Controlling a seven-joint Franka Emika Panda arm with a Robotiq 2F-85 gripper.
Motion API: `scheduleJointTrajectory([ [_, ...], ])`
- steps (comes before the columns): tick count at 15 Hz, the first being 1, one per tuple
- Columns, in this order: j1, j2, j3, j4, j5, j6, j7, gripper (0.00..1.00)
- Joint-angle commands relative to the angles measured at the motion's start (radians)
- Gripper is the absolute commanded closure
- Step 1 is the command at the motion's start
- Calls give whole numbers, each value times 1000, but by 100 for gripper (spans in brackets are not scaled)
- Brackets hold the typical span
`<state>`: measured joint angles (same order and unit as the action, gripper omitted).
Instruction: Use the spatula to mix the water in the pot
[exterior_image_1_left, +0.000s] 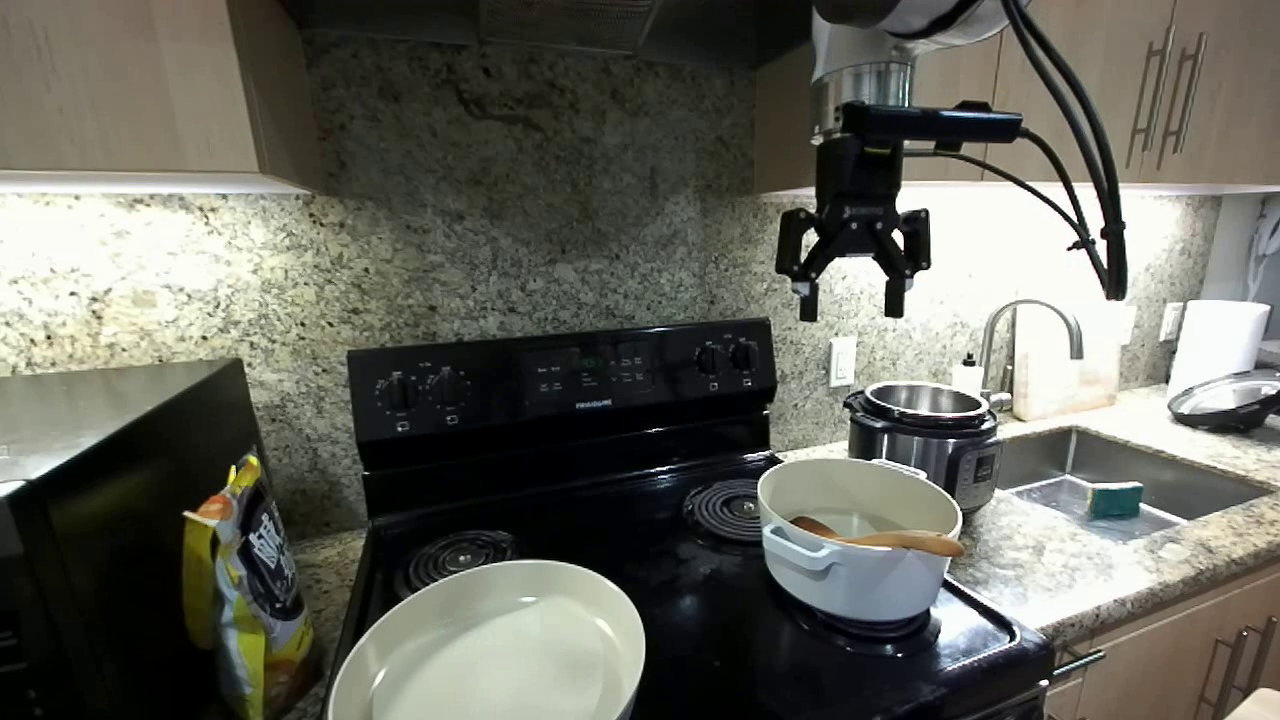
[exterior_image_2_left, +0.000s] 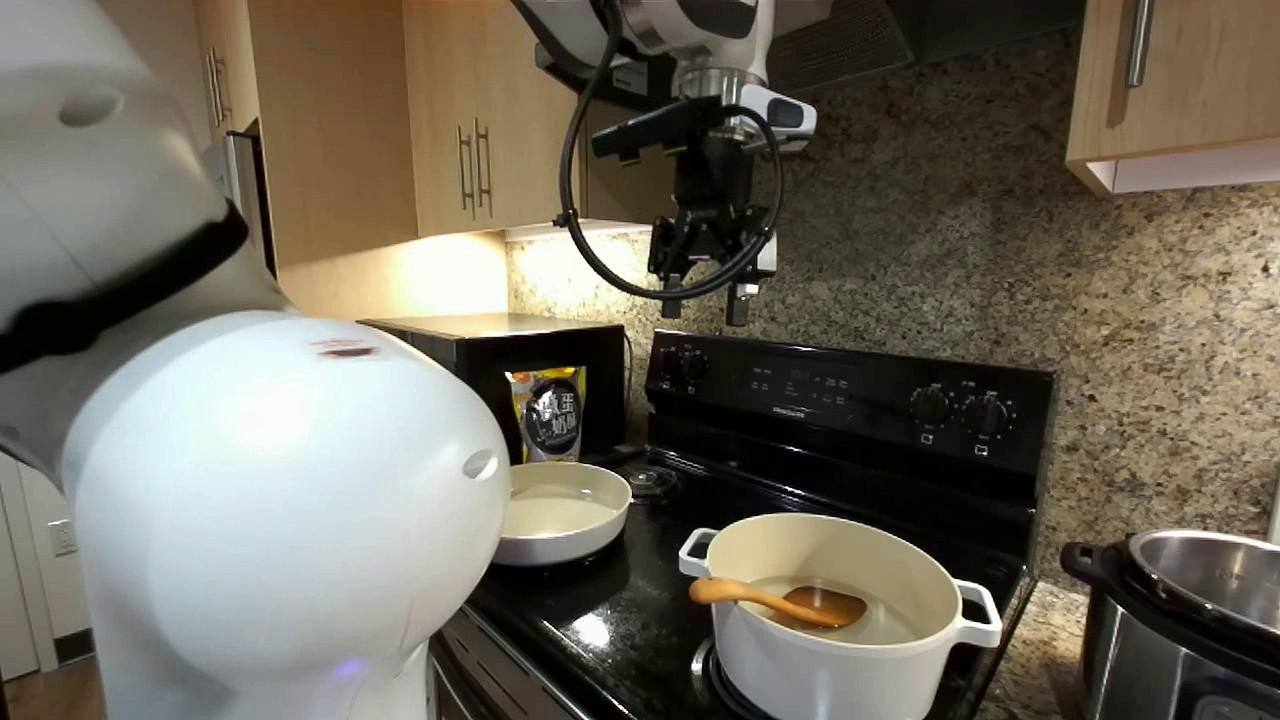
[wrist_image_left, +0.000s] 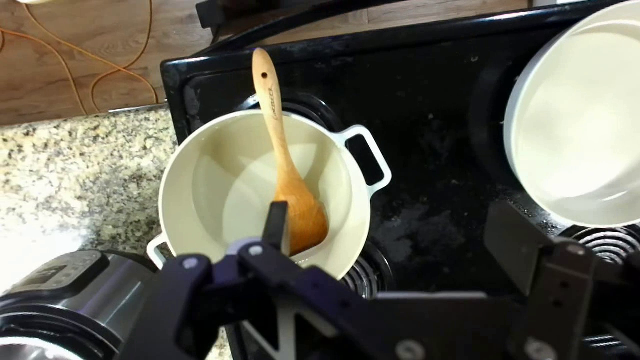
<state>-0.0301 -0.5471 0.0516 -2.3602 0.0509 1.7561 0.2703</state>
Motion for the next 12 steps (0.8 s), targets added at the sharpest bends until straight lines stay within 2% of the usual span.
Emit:
scheduleJointTrajectory([
  [1,-8,3,-5,2,5,-3,-2,0],
  [4,-9,3,-8,3,7,-3,-2,0],
  [5,-7,3,-1,0,12,33,11,0],
  [9,-5,123,-28,31,33,46,-30,0],
  [12,-9,172,-55,6,64,24,-40,0],
])
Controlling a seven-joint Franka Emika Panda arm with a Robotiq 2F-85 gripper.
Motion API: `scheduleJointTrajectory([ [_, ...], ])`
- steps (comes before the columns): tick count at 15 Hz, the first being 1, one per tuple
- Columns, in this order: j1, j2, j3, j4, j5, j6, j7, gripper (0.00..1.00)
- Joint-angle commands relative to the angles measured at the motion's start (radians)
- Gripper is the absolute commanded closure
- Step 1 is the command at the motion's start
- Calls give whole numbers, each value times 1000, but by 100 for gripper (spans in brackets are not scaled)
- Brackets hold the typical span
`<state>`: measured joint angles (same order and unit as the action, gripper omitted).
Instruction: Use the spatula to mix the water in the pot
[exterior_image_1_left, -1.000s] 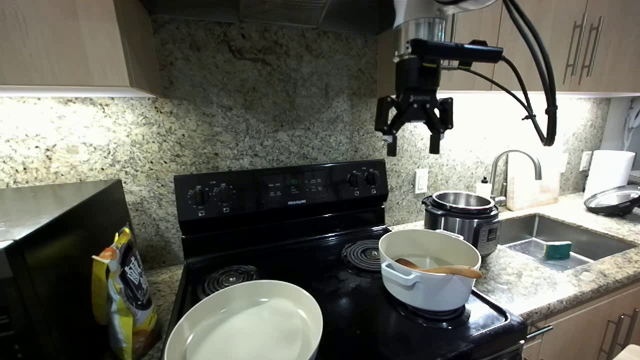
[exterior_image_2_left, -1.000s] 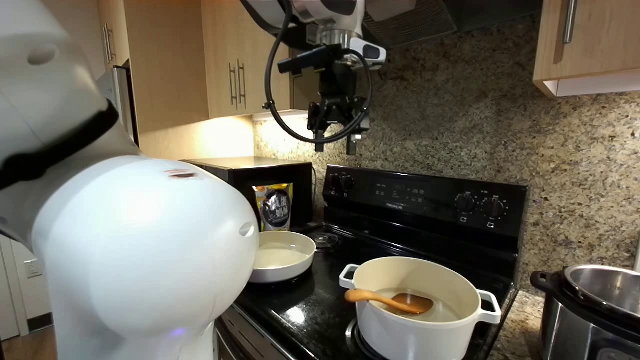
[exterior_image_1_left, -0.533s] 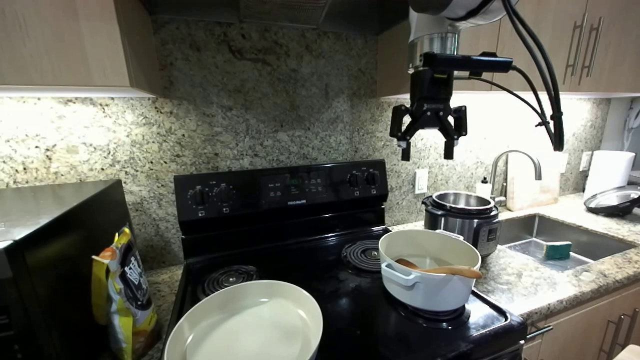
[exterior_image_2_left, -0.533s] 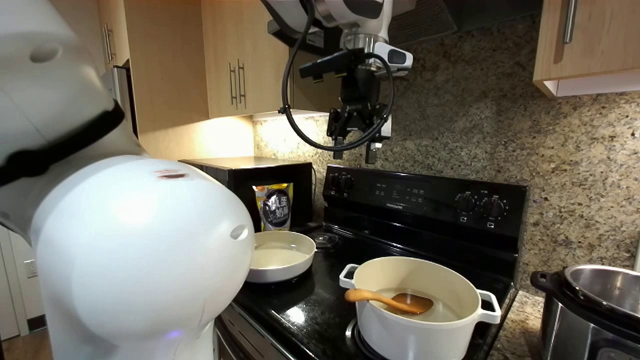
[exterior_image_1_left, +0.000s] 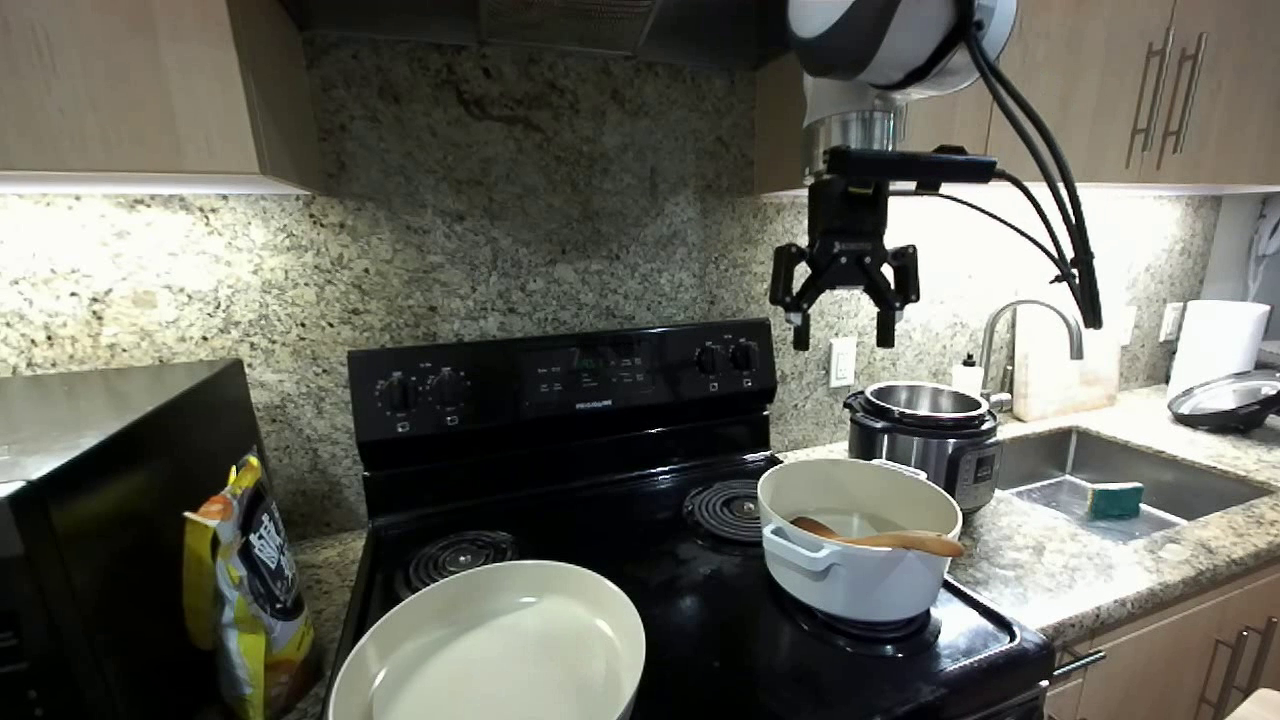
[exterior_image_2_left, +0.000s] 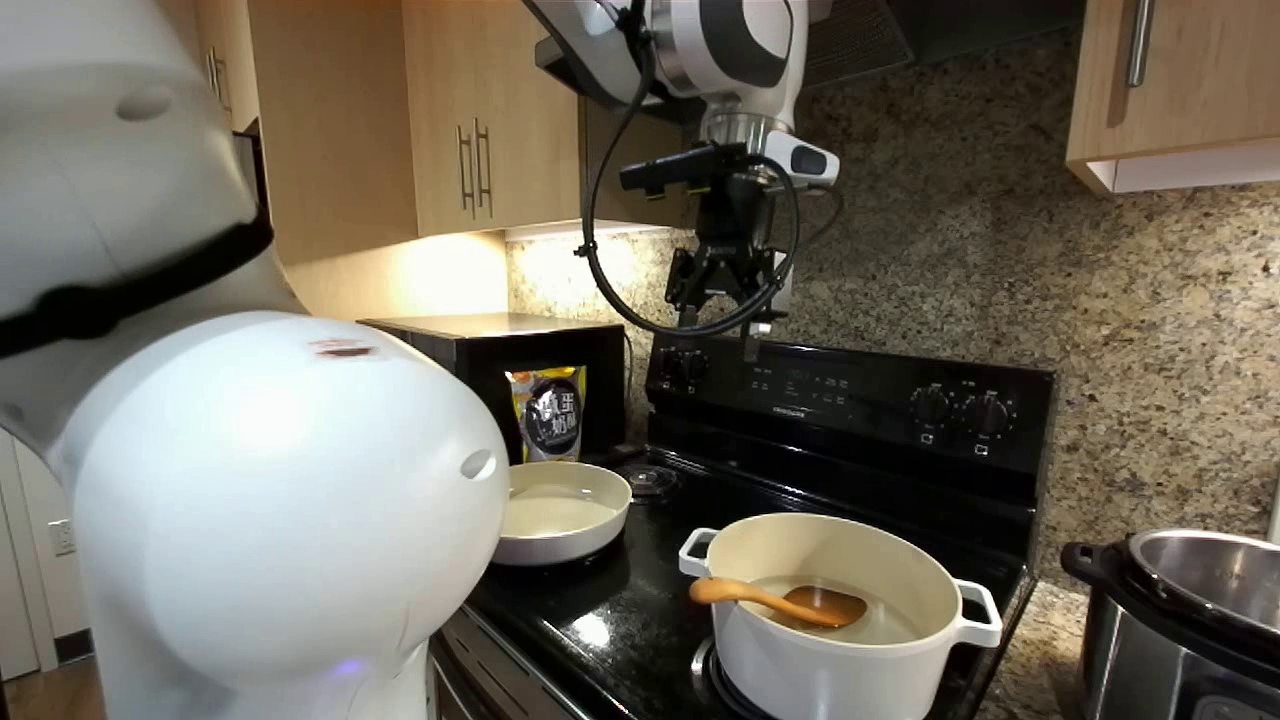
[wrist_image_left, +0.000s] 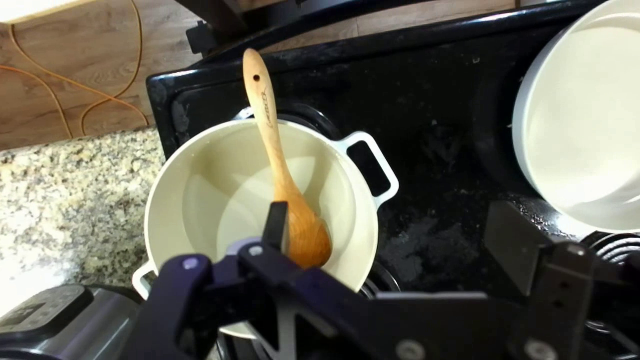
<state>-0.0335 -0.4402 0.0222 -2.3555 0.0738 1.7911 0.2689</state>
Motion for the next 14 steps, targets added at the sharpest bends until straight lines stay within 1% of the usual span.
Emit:
scheduleJointTrajectory([
  [1,-10,77,-34,-8,47,-10,-35,0],
  [4,-19,129,-75,-9,41,-66,-101,0],
  [7,-43,179,-100,-32,-2,-55,-114,0],
  [10,-56,219,-100,-53,-24,-30,-75,0],
  [11,-54,214,-96,-40,-4,-36,-59,0],
  [12,-55,217,-101,-41,-5,-42,-82,0],
  [14,-54,224,-100,-38,-5,-42,-81,0],
])
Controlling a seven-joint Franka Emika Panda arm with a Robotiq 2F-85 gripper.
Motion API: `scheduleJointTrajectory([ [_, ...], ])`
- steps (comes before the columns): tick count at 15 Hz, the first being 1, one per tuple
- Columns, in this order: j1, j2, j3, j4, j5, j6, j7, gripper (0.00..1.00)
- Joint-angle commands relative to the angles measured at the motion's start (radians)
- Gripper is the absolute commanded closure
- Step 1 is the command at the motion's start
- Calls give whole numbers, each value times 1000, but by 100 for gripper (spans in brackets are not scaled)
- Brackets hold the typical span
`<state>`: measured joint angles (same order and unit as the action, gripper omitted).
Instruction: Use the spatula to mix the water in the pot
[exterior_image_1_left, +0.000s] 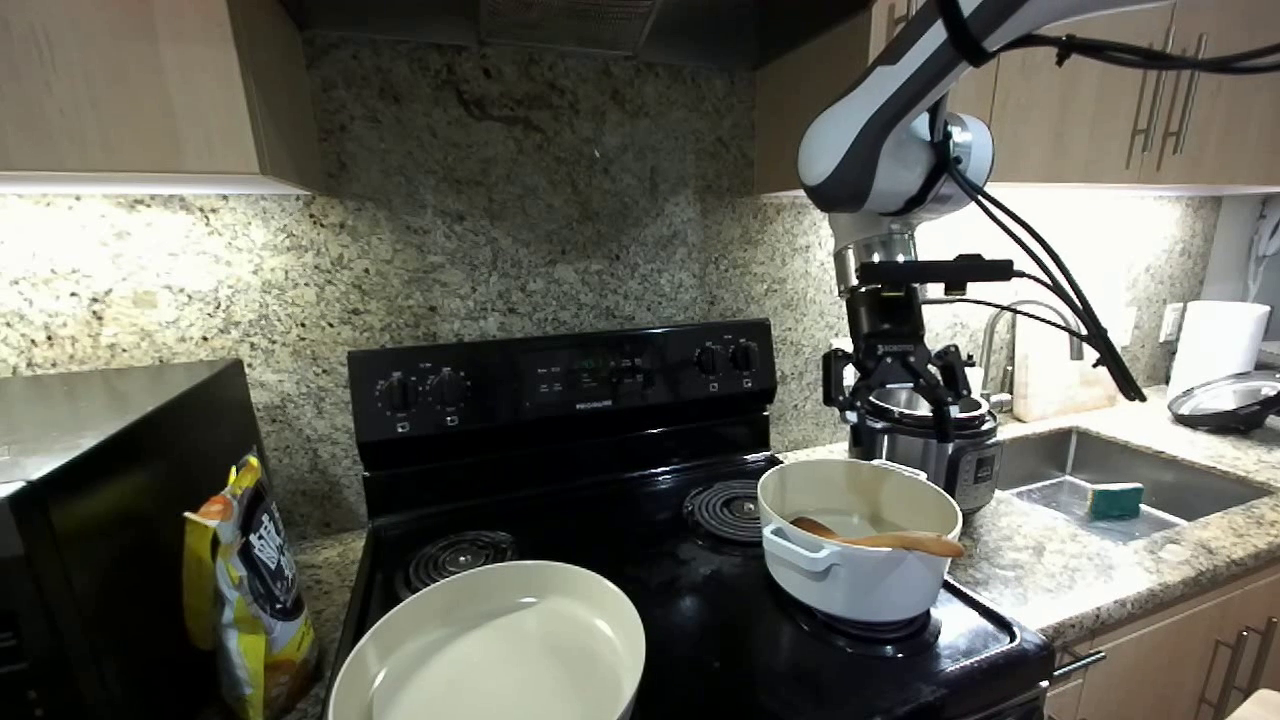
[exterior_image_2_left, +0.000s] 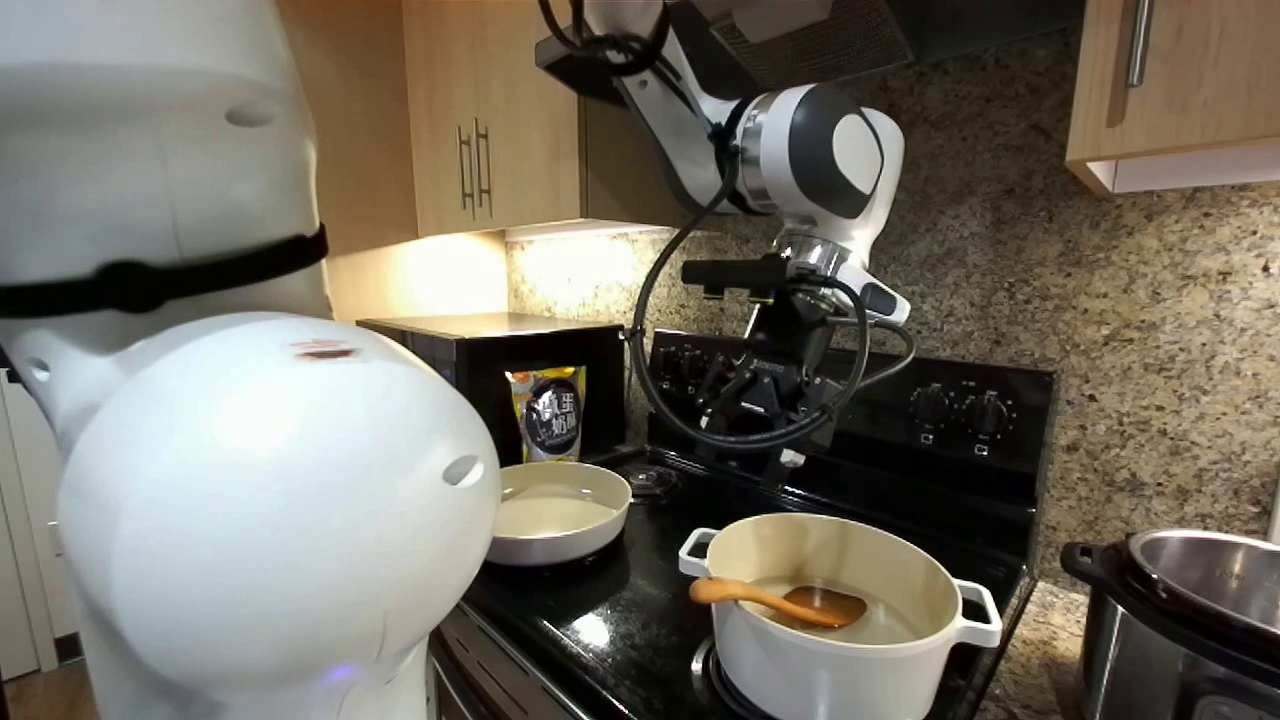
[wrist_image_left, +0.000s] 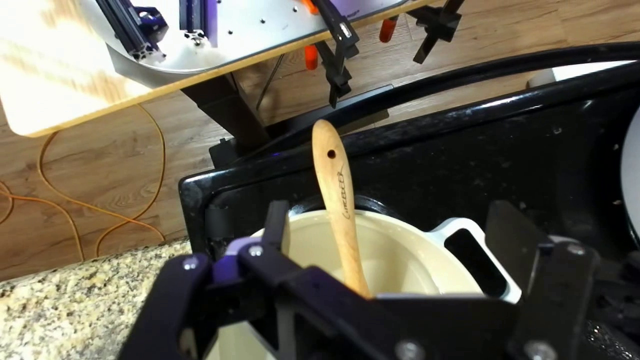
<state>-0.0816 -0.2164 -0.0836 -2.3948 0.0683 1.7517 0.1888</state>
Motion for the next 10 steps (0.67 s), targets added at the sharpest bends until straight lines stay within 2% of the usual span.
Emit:
scheduleJointTrajectory([
  [1,-6,0,6,3,1,-2,-1,0],
  [10,-8,133,-16,-19,-23,-30,-159,0],
])
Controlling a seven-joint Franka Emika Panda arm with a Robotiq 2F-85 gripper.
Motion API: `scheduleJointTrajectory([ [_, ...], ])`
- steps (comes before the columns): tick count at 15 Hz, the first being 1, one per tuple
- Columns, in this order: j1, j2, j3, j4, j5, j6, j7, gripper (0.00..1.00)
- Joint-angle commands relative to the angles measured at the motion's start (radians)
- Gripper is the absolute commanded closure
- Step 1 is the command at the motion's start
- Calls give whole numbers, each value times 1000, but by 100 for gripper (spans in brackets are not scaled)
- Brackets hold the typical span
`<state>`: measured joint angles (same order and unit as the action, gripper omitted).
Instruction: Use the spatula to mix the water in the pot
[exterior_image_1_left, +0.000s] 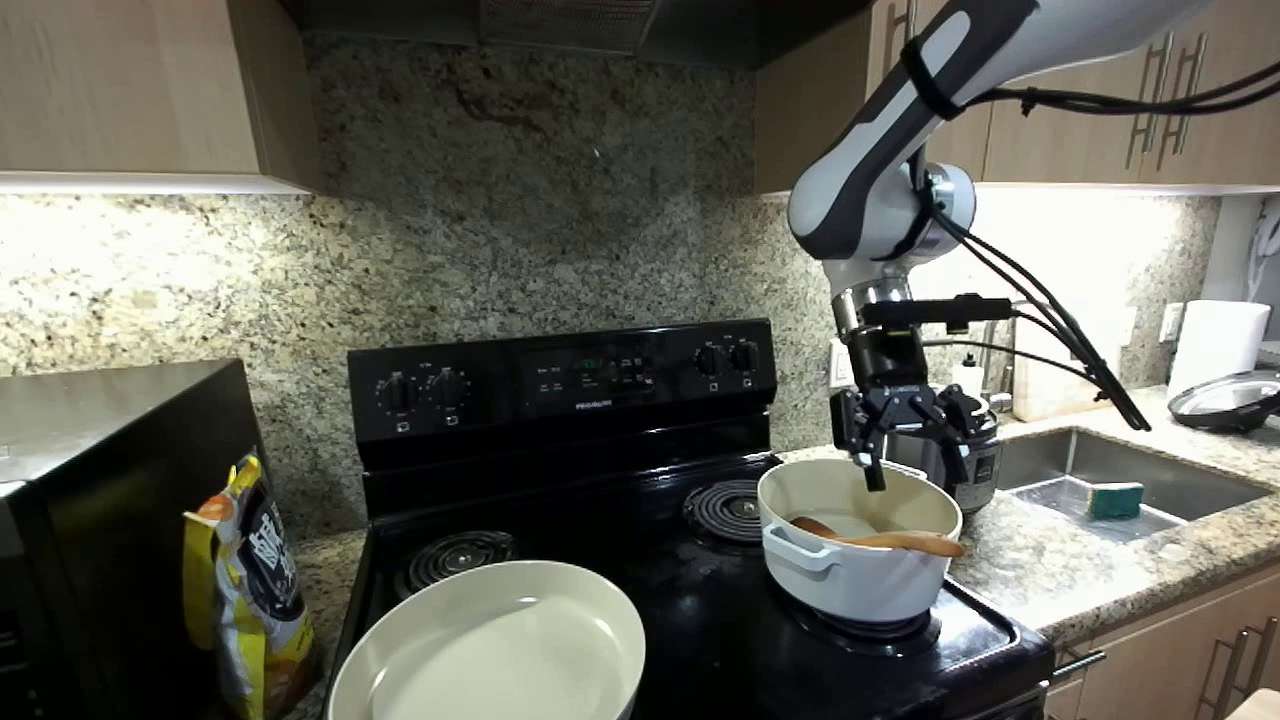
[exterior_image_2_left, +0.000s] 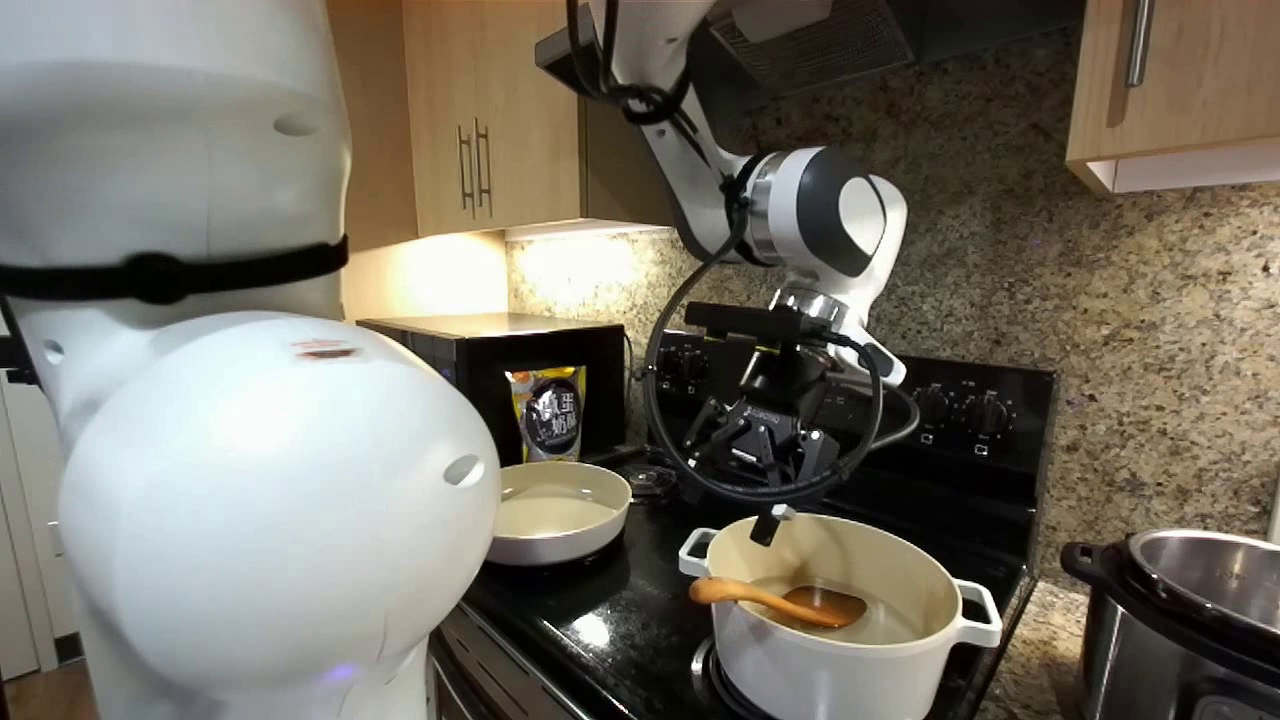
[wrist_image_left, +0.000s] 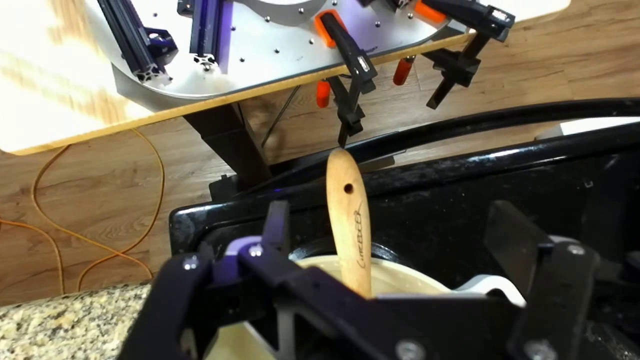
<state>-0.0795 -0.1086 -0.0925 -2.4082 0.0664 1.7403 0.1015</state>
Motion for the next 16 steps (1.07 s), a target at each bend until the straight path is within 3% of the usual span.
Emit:
scheduleJointTrajectory([
  [1,-11,37,-10,-8,-20,-15,-92,0],
  [14,-15,179,-13,-26,28,224,-101,0],
  [15,-15,182,-13,-28,27,233,-104,25],
  [16,-17,179,-14,-30,26,238,-103,26],
])
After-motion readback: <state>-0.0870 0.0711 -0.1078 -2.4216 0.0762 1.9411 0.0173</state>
